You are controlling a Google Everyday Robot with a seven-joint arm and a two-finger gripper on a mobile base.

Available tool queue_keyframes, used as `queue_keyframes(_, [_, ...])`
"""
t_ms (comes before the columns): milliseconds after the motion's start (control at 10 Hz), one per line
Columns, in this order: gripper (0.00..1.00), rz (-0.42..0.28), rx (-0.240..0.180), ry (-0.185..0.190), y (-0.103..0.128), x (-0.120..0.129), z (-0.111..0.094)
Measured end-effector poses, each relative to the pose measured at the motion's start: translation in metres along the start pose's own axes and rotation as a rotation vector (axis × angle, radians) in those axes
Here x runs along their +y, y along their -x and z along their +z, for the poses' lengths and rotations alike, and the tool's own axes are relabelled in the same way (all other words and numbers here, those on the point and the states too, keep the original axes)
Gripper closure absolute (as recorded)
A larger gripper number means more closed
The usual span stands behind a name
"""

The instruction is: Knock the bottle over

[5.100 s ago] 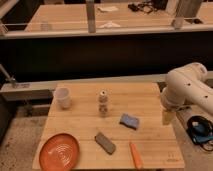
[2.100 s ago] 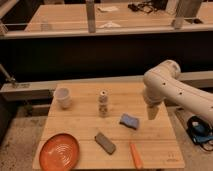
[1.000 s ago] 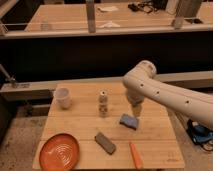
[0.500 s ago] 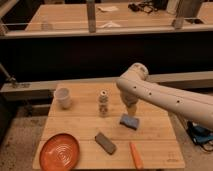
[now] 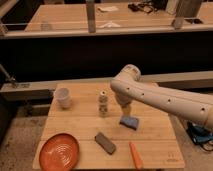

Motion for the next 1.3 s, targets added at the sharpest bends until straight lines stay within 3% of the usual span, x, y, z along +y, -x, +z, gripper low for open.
queue_keyframes(300, [0.2, -0.006, -0.004, -0.003, 0.004, -0.003, 0.007])
queue_keyframes(800, [0.41, -0.017, -0.016, -0.013, 0.017, -0.008, 0.019])
queue_keyframes(1000, [0.43, -0.017, -0.02, -0.014, 0.019, -0.009, 0.024])
queue_keyframes(1300, [0.66, -0.015, -0.025, -0.024, 0.023, -0.009, 0.032])
